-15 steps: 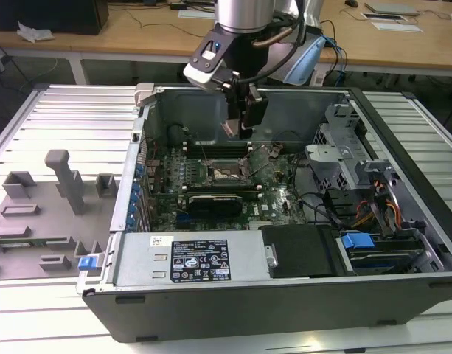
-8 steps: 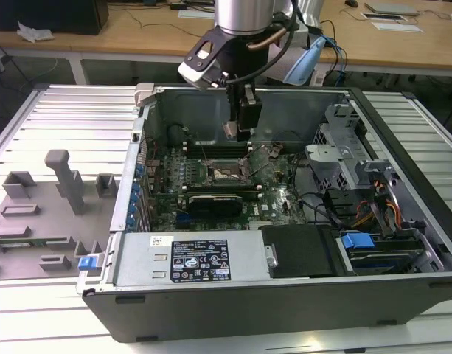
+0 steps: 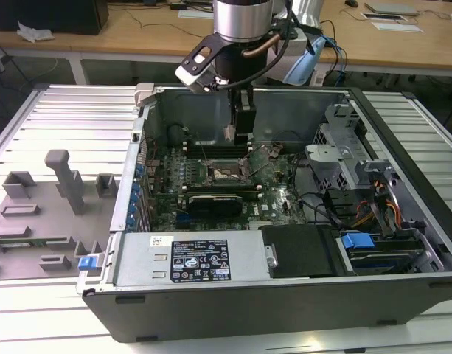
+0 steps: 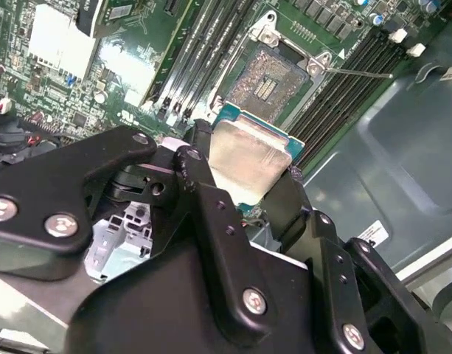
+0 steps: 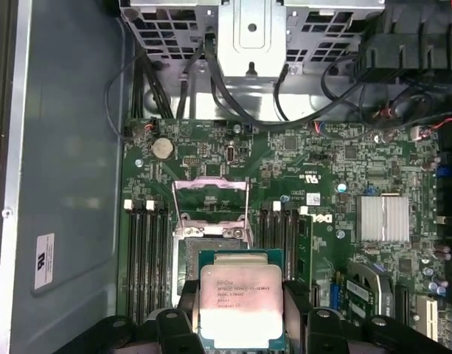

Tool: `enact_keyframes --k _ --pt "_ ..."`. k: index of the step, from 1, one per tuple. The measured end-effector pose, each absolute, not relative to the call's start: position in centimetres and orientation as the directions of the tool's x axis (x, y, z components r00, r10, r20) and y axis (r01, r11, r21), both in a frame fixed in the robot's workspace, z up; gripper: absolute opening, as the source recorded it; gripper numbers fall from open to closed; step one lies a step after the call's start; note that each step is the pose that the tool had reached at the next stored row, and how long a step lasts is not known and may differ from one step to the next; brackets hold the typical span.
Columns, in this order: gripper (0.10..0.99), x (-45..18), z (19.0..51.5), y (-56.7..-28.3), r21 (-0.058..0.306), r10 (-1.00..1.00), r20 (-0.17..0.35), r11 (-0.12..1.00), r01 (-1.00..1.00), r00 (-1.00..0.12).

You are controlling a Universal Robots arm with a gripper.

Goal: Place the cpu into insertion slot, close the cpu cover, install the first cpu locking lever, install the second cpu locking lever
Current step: 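Place the cpu into insertion slot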

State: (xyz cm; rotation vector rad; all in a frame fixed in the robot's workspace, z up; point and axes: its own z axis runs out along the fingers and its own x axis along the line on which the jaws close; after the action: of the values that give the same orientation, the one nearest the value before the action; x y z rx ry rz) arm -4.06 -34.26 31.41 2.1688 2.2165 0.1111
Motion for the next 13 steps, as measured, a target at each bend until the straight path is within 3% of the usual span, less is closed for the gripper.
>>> enact_keyframes --k 13 --pt "0.541 -4.3 28.0 -34.0 0.079 0.999 0.023 0.041 0.996 -0.042"
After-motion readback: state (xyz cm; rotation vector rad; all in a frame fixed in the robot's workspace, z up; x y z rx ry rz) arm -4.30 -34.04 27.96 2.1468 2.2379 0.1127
